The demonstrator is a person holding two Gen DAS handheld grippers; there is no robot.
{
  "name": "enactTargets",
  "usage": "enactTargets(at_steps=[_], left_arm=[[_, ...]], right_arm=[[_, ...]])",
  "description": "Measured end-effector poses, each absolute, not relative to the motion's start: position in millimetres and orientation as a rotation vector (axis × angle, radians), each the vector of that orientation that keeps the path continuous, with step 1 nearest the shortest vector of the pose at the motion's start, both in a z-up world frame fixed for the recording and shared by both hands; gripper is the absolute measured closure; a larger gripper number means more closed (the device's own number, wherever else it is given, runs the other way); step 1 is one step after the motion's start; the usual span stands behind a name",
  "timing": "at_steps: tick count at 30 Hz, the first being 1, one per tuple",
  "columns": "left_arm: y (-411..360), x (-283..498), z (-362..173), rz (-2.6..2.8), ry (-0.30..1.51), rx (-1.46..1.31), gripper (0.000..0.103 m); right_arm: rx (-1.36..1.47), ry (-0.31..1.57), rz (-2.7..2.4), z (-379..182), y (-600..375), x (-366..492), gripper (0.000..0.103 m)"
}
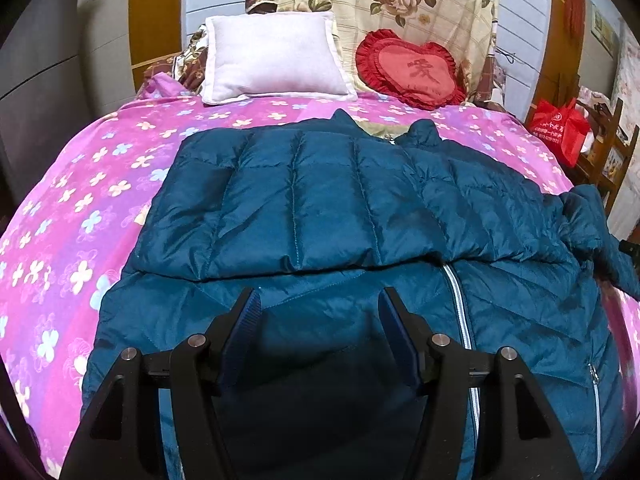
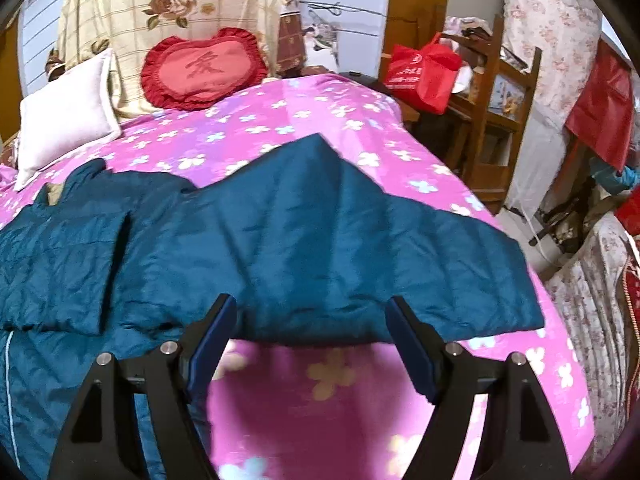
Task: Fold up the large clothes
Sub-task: 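Grasp the sleeve cuff nearest the right tool with the right gripper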
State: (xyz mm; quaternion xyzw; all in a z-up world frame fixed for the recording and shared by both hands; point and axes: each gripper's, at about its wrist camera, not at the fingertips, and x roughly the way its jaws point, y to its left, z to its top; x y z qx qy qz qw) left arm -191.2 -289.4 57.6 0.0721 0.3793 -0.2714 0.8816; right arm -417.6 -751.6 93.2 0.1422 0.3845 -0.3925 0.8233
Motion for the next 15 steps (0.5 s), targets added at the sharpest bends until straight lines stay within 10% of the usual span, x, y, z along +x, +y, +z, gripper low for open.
enactTargets(at_steps=[15], left_arm=[[-279,-190,71,-0.561,0.731,0.111,0.06]], right_arm=[[0.417,0.813,-1.0,79,-835,-485,0.022]])
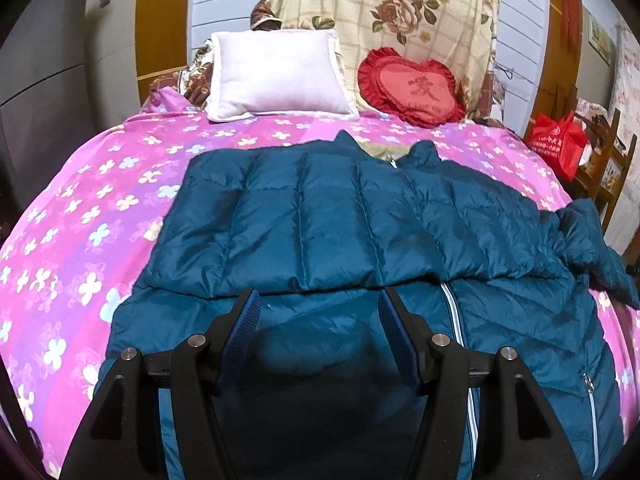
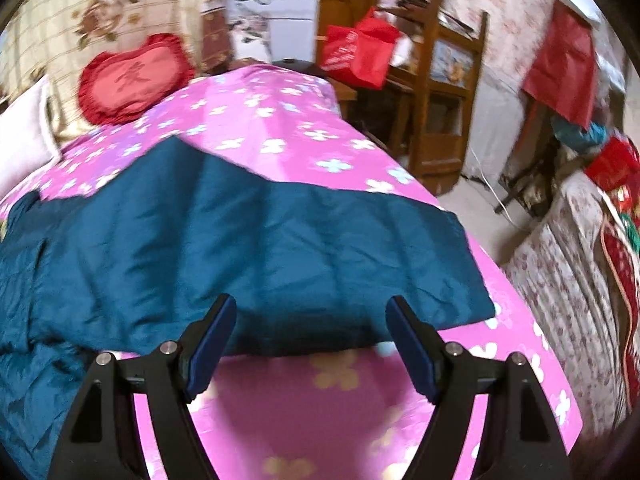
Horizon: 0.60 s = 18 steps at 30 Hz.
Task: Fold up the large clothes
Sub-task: 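Grasp the sleeve cuff nearest the right tool with the right gripper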
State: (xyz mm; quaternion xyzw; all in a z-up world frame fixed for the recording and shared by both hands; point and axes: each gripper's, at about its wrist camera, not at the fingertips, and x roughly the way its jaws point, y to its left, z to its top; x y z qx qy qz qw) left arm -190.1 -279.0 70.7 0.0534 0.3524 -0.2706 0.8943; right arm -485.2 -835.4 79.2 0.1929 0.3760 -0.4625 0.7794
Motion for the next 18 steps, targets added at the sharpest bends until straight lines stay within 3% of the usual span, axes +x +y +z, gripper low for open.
enactTargets(at_steps=[3,18], left_arm=[[-277,-186,71,-0.555,0.737,0.1,0.06],[-280,-177,55,-0.534,0.777,0.122,0.06]], right_arm=[[0.462,0.81,-1.048,70,-860,-505,0.015],[0.676,0.82,-1.163,18,-954,-562,0.007]])
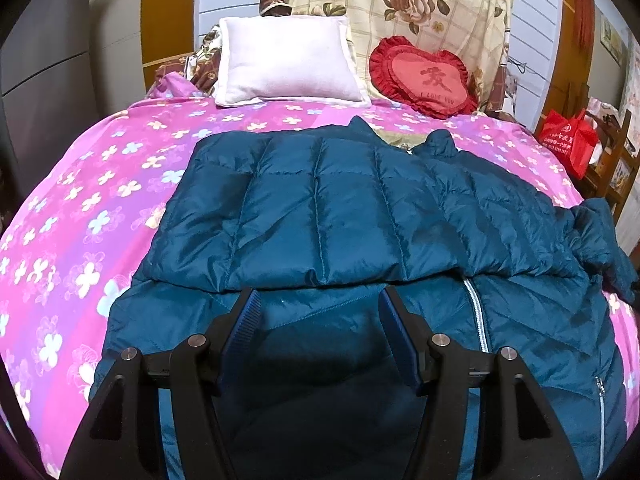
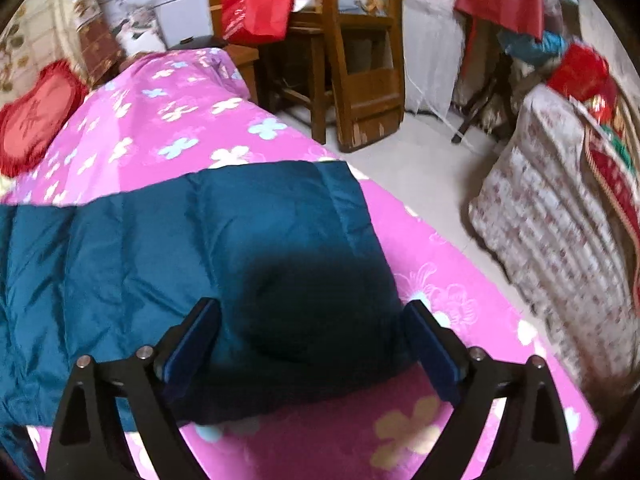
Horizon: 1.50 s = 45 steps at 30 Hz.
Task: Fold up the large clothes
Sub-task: 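Grasp the sleeve cuff nearest the right tool with the right gripper, then lift the sleeve with the right gripper and fold it over the jacket body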
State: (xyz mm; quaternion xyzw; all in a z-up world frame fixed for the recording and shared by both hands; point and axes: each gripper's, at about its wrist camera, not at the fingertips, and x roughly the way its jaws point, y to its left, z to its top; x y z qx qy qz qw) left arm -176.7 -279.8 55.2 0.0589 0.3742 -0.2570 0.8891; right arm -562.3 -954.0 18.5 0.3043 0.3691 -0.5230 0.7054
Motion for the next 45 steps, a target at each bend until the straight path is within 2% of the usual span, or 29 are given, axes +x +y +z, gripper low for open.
enactTargets(at_steps=[2,3,4,6,7,16,20,25,32,41,44,45], left_arm=[[-279,-177,55,-0.536,0.778,0.124,0.06],[-280,-177,56,-0.534,0.778,0.125,0.06],[-280,-177,56,-0.533,0.778,0.125,0.06],[-279,-177,57,-0.53,0.774,0.12,0.06],[-278,-177,58,-0.528,0.772,0.119,0.06],[-250,-167,83,-0.481,0.761,0.06,0.06],[-236,-160,91,-0.46,0.762,0.023,0.06],[-217,-150,99,-0.442,0.755,-0.045,0.06],[-202,-134,96,-0.388,0.767,-0.082,0.06],[-199,-123,87,-0.374,0.786,-0.082,0.06],[-200,-123,87,-0.383,0.789,-0.084,0.06],[-199,-123,87,-0.388,0.79,-0.09,0.06]], right_arm=[[0.691,0.797,-1.164,16,-954,-565,0.01],[0.684,0.801,-1.163,16,-952,-564,0.025],[0.665,0.808,-1.156,18,-951,-560,0.056],[0.642,0.828,-1.086,27,-945,-548,0.085],[0.626,0.837,-1.079,33,-941,-542,0.087],[0.423,0.646,-0.883,155,-857,-484,0.088],[0.302,0.608,-0.687,213,-789,-420,0.088],[0.201,0.641,-0.446,249,-708,-335,0.089],[0.153,0.743,-0.174,228,-593,-218,0.089],[0.216,0.885,0.034,136,-488,-120,0.088],[0.199,0.958,0.074,107,-464,-108,0.079],[0.202,0.978,0.091,101,-459,-104,0.069]])
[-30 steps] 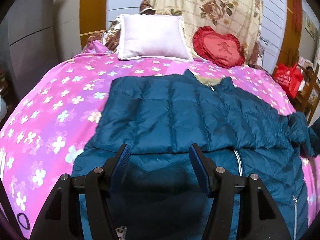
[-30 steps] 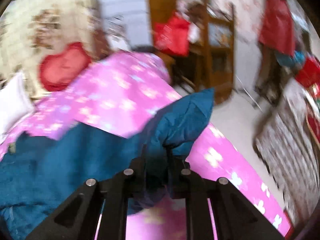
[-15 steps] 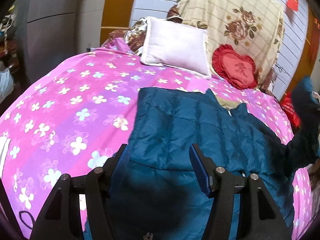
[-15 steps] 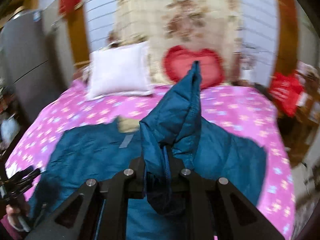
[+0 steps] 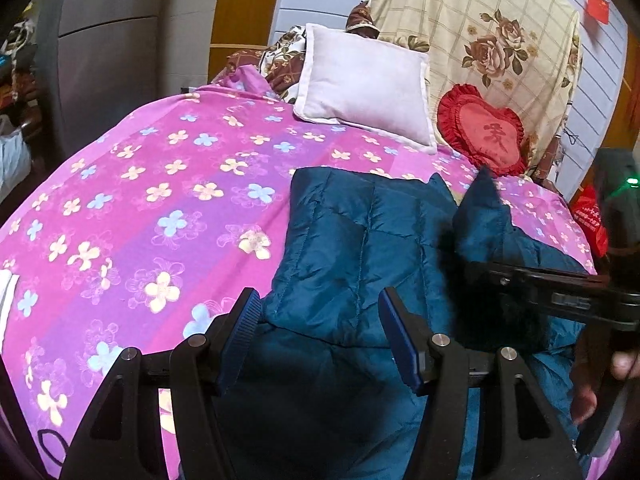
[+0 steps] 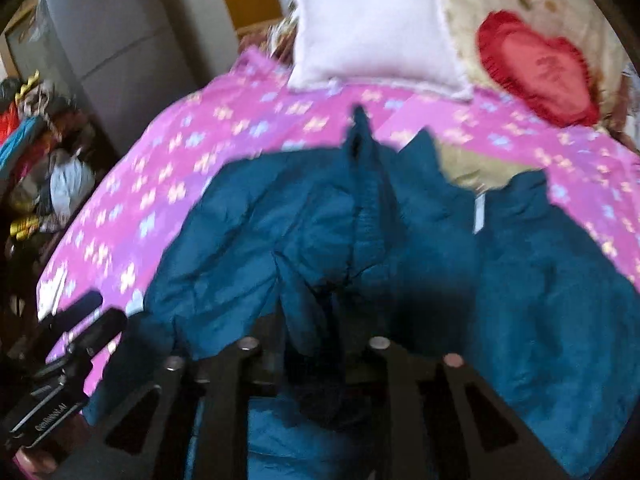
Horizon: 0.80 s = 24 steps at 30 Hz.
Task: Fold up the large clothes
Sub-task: 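Lift the sleeve with the right gripper and fold it over the jacket body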
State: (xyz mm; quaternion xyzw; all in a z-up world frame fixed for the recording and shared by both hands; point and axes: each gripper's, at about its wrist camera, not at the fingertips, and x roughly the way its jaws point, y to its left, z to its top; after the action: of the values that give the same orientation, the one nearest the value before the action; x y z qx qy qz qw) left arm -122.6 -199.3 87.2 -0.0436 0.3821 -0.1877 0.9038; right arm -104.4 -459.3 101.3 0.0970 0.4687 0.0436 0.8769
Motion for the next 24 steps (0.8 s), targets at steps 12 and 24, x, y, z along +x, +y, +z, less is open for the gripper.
enactTargets(at_steps=[12,24], left_arm=[[-184,-120,90,-0.429,0.81,-0.255,0.06],[-189,-116,85,-0.477,0.829,-0.26,0.06]], right_arm=[[0.171,0.827,-0.044,135,-490,-159,0.026],[0.047,0.911,0.043,83,-418,-128,0.032]])
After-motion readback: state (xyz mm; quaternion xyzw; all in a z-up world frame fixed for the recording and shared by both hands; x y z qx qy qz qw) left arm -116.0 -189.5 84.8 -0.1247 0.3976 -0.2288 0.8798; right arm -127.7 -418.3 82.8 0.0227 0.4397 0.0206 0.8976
